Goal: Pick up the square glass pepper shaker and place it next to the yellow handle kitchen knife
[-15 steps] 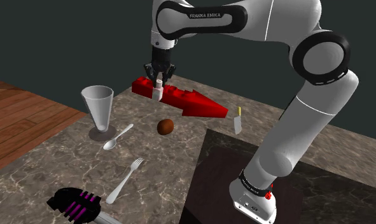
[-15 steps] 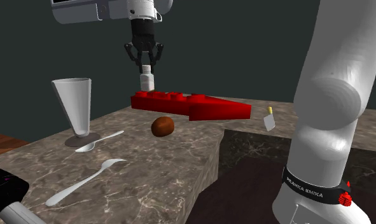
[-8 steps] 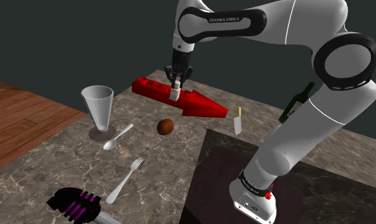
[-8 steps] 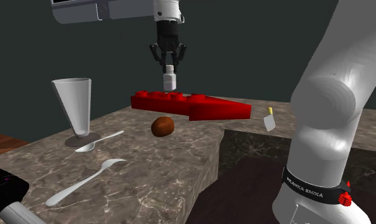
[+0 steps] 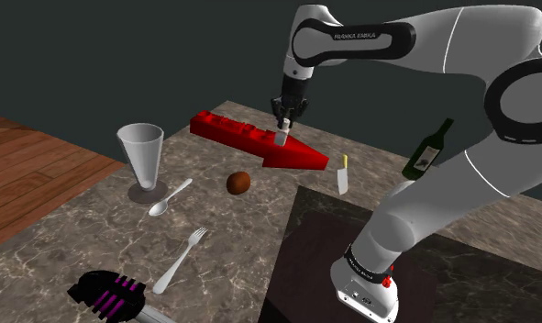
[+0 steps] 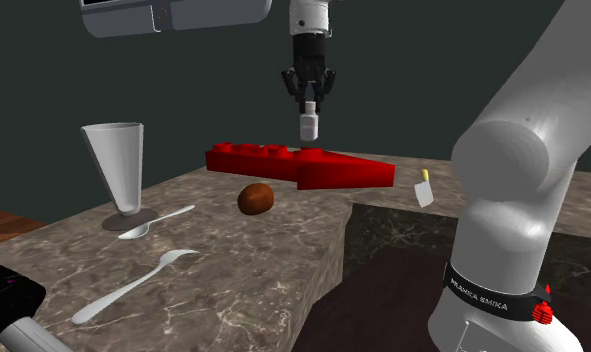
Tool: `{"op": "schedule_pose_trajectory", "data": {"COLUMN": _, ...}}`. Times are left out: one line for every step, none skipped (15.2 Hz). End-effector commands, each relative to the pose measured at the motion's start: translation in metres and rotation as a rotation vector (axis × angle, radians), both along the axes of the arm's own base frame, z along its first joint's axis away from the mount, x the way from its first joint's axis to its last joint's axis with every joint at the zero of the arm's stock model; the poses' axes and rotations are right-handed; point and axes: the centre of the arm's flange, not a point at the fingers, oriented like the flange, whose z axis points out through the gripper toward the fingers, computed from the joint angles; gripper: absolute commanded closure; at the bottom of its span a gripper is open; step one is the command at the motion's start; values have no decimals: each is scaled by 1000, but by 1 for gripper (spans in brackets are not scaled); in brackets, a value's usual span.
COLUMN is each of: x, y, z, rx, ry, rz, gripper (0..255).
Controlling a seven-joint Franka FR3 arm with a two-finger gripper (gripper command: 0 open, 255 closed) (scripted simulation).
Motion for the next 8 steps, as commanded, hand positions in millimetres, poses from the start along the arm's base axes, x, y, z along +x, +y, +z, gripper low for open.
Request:
{"op": "schedule_pose_trajectory", "data": {"x": -14, "y": -26, "z": 2, "rx": 0, "ry": 0, "rz": 1, "gripper": 255}}
{"op": "schedule_pose_trajectory", "data": {"x": -21, "y": -37, "z": 2, "rx": 0, "ry": 0, "rz": 1, "gripper": 255}}
{"op": "schedule_pose_trajectory", "data": {"x": -28, "y": -48, "z": 2, "rx": 0, "ry": 0, "rz": 1, "gripper": 255}}
{"op": "schedule_pose_trajectory", "data": {"x": -35, "y": -59, "z": 2, "rx": 0, "ry": 0, "rz": 1, "gripper": 255}}
{"op": "schedule_pose_trajectory", "data": {"x": -42, "y": -71, "z": 2, "rx": 0, "ry": 0, "rz": 1, "gripper": 255}}
{"op": "schedule_pose_trajectory", "data": {"x": -49, "y": -82, "z": 2, "rx": 0, "ry": 0, "rz": 1, "gripper": 255}}
{"op": "schedule_pose_trajectory", "data": {"x": -56, "y": -93, "z": 2, "rx": 0, "ry": 0, "rz": 1, "gripper": 255}}
{"op": "schedule_pose_trajectory", "data": {"x": -63, "y": -104, "z": 2, "rx": 0, "ry": 0, "rz": 1, "gripper": 255}}
